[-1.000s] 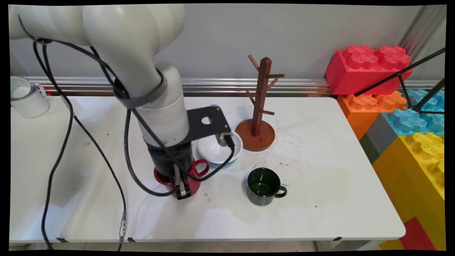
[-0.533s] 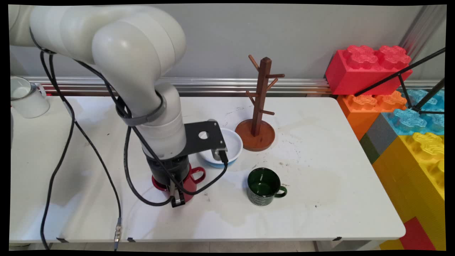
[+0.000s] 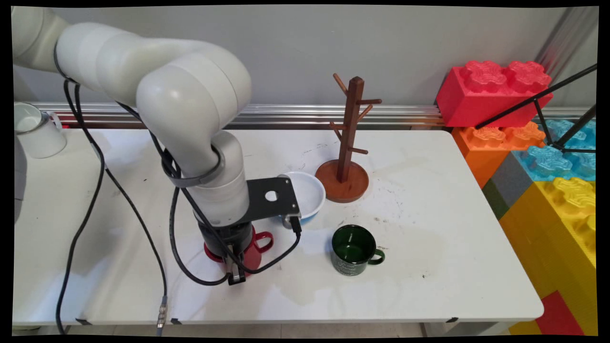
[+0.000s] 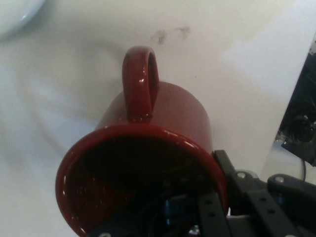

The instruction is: Place the picked object on the table

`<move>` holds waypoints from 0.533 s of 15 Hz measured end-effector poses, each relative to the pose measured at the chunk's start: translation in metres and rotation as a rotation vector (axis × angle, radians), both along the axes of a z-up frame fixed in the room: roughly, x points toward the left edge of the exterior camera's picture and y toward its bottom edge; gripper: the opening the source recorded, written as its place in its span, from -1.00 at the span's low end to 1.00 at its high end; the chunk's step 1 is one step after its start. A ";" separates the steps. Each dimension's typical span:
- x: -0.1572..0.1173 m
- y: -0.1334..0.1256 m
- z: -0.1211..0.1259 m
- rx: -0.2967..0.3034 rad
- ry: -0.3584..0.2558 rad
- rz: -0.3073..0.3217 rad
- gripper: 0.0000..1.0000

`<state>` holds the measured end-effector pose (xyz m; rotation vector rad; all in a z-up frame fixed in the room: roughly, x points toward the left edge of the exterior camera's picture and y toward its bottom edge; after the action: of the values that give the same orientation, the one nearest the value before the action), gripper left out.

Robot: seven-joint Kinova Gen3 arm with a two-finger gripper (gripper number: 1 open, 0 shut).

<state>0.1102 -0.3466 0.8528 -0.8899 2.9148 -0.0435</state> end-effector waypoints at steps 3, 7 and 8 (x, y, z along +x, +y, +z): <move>-0.002 0.000 -0.013 -0.004 0.000 -0.007 -1.00; -0.003 -0.001 -0.022 -0.008 0.002 -0.011 -1.00; -0.003 -0.001 -0.023 -0.009 0.002 -0.012 -1.00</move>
<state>0.1068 -0.3481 0.8293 -0.8748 2.9235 -0.0562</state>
